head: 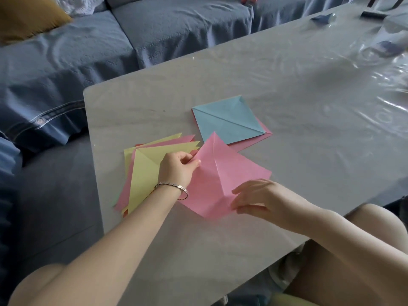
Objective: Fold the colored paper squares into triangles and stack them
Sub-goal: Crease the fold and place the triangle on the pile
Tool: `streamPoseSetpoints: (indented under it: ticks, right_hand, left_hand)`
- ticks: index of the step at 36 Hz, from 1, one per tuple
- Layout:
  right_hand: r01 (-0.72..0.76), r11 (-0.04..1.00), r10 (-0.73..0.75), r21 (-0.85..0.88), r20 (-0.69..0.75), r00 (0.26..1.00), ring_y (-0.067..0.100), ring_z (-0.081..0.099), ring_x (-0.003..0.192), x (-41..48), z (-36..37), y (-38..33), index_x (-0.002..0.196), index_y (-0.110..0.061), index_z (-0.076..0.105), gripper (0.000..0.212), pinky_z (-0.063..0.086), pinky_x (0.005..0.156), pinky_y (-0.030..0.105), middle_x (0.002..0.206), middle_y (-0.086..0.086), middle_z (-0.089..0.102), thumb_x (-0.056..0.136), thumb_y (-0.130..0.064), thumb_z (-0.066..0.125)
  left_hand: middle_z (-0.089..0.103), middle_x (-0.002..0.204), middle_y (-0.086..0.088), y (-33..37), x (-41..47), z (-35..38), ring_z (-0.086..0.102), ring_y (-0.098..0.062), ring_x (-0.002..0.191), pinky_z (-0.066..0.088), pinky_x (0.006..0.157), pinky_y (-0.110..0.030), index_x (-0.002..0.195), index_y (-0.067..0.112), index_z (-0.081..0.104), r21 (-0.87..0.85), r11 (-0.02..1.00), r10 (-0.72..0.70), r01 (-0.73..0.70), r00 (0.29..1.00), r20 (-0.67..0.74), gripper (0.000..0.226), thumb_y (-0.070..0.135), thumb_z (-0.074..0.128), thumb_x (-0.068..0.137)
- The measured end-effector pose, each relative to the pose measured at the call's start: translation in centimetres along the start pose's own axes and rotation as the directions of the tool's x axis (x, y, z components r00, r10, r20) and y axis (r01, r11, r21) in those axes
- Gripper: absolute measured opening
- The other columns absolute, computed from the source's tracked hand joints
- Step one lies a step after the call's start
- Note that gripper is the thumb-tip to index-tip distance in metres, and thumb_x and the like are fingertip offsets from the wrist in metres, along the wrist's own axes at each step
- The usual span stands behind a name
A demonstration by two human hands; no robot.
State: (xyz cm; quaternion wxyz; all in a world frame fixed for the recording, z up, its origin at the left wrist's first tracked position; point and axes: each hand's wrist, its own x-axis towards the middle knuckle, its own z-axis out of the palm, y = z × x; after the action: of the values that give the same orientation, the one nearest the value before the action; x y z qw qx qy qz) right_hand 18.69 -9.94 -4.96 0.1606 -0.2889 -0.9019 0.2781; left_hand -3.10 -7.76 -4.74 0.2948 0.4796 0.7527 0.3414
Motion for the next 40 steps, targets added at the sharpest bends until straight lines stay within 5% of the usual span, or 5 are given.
streamPoseSetpoints:
  ticks: [10,17,26,31,40]
  right_hand:
    - [-0.281,0.867,0.426,0.411,-0.319,0.847,-0.013,0.049,0.107,1.4,-1.6,-1.0,0.074,-0.038,0.067,0.01,0.034,0.092,0.005,0.12,-0.026,0.052,0.082,-0.033,0.064]
    - [-0.348,0.707,0.616,0.616,-0.296,0.73,-0.011,0.059,0.06,1.9,-1.4,-2.0,0.066,-0.035,0.067,0.027,0.043,0.063,0.002,0.063,-0.026,0.066,0.08,-0.012,0.069]
    - [-0.315,0.672,0.647,0.67,-0.325,0.689,-0.007,0.06,0.06,2.1,-1.3,-3.7,0.068,-0.028,0.071,0.018,0.044,0.062,0.005,0.064,-0.02,0.069,0.075,-0.012,0.073]
    - [-0.308,0.667,0.669,0.679,-0.363,0.649,-0.004,0.062,0.062,2.2,-1.3,-4.2,0.07,-0.027,0.072,0.015,0.046,0.063,0.009,0.07,-0.017,0.071,0.075,-0.013,0.074]
    - [-0.274,0.664,0.66,0.696,-0.373,0.652,-0.009,0.059,0.059,2.5,-1.3,-5.2,0.068,-0.027,0.069,0.025,0.04,0.06,0.002,0.063,-0.023,0.067,0.074,-0.003,0.073]
  left_hand:
    - [0.063,0.058,0.021,0.1,-2.9,-2.2,0.056,0.011,0.055,0.041,0.057,-0.004,0.065,0.024,0.066,-0.213,0.967,0.178,-0.137,0.967,0.184,0.027,0.001,0.066,0.08]
    - [0.067,0.06,0.014,0.6,-4.5,-2.8,0.058,0.001,0.057,0.046,0.058,-0.012,0.068,0.022,0.068,-0.233,0.972,0.123,-0.042,0.931,0.343,0.019,0.009,0.066,0.081]
    - [0.065,0.075,0.016,3.8,-6.4,-3.1,0.061,0.004,0.07,0.045,0.069,-0.006,0.089,0.038,0.061,-0.257,0.929,0.317,-0.268,0.932,0.174,0.017,0.037,0.065,0.072]
    - [0.062,0.076,0.024,4.4,-7.1,-2.8,0.06,0.009,0.074,0.042,0.069,-0.002,0.098,0.021,0.07,-0.157,0.9,0.416,-0.406,0.908,0.037,0.027,0.038,0.065,0.078]
    - [0.059,0.075,0.029,3.6,-6.7,-2.6,0.057,0.017,0.07,0.04,0.07,0.0,0.087,0.015,0.075,-0.07,0.902,0.418,-0.425,0.903,-0.095,0.015,0.006,0.072,0.076]
